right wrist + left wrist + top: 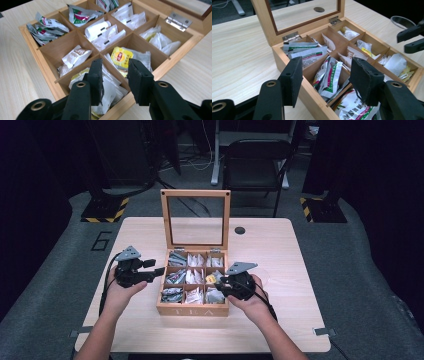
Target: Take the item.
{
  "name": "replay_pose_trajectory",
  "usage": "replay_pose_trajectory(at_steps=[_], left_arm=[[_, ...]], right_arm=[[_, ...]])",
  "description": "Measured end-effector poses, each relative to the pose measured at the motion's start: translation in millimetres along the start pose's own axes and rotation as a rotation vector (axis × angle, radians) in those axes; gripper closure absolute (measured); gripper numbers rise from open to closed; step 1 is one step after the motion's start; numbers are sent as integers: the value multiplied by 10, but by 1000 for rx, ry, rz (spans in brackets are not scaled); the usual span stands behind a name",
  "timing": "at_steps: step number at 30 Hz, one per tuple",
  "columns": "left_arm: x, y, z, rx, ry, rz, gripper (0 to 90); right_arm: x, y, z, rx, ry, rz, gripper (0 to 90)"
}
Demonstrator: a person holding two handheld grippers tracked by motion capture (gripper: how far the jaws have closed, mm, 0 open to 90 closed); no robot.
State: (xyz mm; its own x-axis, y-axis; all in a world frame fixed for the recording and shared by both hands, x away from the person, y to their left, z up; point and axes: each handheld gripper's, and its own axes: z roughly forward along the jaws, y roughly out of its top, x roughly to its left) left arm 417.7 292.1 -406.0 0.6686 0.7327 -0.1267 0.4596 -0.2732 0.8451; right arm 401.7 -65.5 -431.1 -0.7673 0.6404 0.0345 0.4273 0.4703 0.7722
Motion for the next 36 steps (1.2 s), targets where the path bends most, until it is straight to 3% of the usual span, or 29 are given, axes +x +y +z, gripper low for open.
replay_pose_trajectory(at_steps=[5,9,14,23,32,36], left_arm=[[4,-20,-7,9,12,17,436],[19,-32,-22,13,16,15,435],[25,-57,-35,12,17,10,434],[22,-105,-39,22,11,21,434],[73,-160,-66,16,21,3,433],[68,-179,-91,2,26,-2,433]], right_arm=[[19,-59,49,17,4,19,654],[27,-87,82,22,8,9,654],[5,-156,108,43,12,30,655],[-3,-179,136,34,37,59,678],[53,-163,102,16,78,63,820],[77,-157,82,14,77,37,891]])
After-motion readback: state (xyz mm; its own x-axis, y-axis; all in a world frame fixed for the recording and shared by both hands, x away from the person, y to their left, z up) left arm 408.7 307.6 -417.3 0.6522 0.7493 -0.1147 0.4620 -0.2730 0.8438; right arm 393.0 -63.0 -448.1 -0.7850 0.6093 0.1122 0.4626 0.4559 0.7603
